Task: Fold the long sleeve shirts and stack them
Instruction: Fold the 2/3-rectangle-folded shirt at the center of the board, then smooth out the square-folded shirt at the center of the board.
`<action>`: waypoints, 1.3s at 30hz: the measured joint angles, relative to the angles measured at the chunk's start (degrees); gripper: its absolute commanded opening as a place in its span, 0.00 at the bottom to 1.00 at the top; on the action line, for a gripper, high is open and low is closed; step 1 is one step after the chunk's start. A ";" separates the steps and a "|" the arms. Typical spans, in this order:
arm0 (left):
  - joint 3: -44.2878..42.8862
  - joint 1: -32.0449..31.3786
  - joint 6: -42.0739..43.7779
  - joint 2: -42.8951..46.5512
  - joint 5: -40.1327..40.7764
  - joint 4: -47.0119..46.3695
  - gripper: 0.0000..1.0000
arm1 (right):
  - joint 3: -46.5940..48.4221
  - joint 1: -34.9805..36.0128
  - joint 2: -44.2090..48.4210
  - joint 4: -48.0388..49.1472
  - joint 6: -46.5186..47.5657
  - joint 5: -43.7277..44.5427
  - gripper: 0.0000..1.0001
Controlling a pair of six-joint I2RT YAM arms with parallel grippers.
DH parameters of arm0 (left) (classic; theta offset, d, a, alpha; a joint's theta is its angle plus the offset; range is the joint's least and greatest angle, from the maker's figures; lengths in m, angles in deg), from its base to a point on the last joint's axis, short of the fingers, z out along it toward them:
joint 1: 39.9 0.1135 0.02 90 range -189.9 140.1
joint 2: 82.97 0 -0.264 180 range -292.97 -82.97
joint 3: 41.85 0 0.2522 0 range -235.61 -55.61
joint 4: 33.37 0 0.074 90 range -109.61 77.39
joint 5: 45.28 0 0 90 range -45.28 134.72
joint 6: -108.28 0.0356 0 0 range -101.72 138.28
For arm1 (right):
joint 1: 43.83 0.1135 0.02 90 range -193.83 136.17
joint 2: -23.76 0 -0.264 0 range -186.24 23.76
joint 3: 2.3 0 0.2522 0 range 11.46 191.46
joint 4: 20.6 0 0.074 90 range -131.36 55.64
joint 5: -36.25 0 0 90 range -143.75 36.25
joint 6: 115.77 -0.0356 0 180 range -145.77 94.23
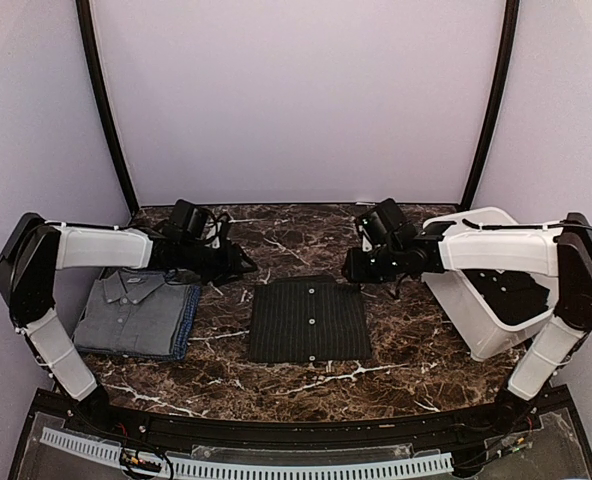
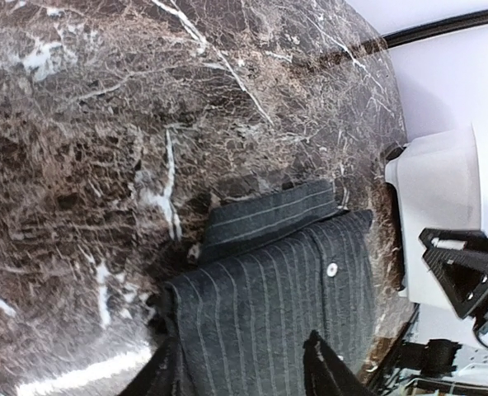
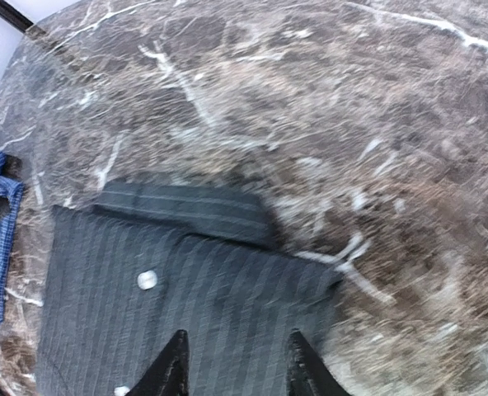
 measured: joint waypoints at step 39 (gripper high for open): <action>3.85 -14.69 3.93 -6.16 -7.39 5.35 0.15 | 7.30 -5.68 -18.36 0.90 0.09 -5.14 0.31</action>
